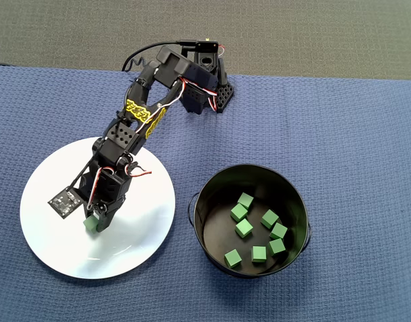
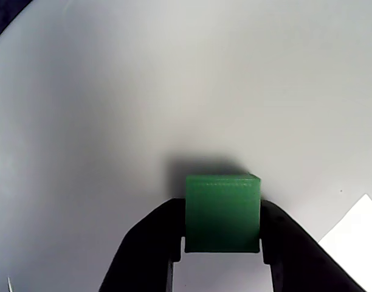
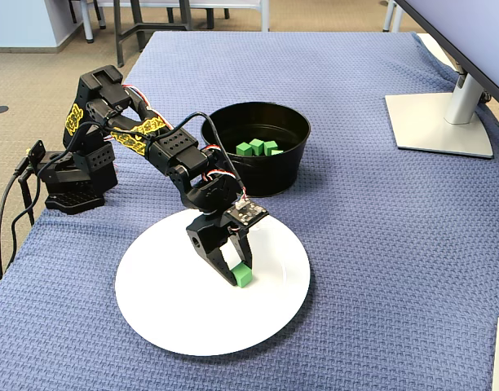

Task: Pick up the green cubes from the white plate and place them in the black recipient

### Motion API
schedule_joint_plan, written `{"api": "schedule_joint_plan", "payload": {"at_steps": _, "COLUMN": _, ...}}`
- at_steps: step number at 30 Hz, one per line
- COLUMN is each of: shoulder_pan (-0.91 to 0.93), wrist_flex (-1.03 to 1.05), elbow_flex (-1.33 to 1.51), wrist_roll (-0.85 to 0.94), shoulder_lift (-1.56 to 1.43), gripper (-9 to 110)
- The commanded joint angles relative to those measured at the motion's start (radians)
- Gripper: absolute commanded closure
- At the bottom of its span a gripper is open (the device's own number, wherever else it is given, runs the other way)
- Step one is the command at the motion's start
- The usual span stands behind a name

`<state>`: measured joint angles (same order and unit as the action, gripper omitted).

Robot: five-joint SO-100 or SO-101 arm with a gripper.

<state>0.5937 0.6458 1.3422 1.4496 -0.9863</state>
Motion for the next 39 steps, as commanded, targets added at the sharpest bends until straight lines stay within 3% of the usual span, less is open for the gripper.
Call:
{"api": "schedule_joint_plan", "payload": {"at_steps": 1, "shoulder_pan": 0.015, "wrist_flex": -0.061, "elbow_flex": 0.098, "wrist_roll": -0.080, "shoulder_lift": -0.181, "gripper": 101}}
{"api": "schedule_joint_plan", "payload": {"at_steps": 7, "shoulder_pan": 0.034, "wrist_flex": -0.253, "elbow_flex": 0.497, "wrist_roll": -0.212, "shoulder_lift": -0.606, "gripper": 101}}
{"api": "schedule_joint_plan", "payload": {"at_steps": 13, "shoulder_pan": -0.014, "wrist_flex": 0.101, "elbow_flex": 0.442, "wrist_roll": -0.479, "shoulder_lift": -0.870, "gripper": 101}}
{"api": "schedule_joint_plan", "payload": {"at_steps": 19, "shoulder_pan": -0.198, "wrist_flex": 0.383, "elbow_flex": 0.331, "wrist_roll": -0.678, "shoulder_lift": -1.028, "gripper": 101}}
{"api": "schedule_joint_plan", "payload": {"at_steps": 27, "shoulder_pan": -0.577, "wrist_flex": 0.502, "elbow_flex": 0.278, "wrist_roll": -0.954, "shoulder_lift": -1.083, "gripper": 102}}
{"api": "schedule_joint_plan", "payload": {"at_steps": 35, "shoulder_pan": -0.822, "wrist_flex": 0.480, "elbow_flex": 0.124, "wrist_roll": -1.177, "shoulder_lift": -0.839, "gripper": 102}}
{"api": "schedule_joint_plan", "payload": {"at_steps": 36, "shoulder_pan": -0.836, "wrist_flex": 0.489, "elbow_flex": 0.097, "wrist_roll": -1.183, "shoulder_lift": -0.808, "gripper": 100}}
{"api": "schedule_joint_plan", "payload": {"at_steps": 39, "shoulder_pan": -0.861, "wrist_flex": 0.526, "elbow_flex": 0.028, "wrist_roll": -1.169, "shoulder_lift": -0.739, "gripper": 73}}
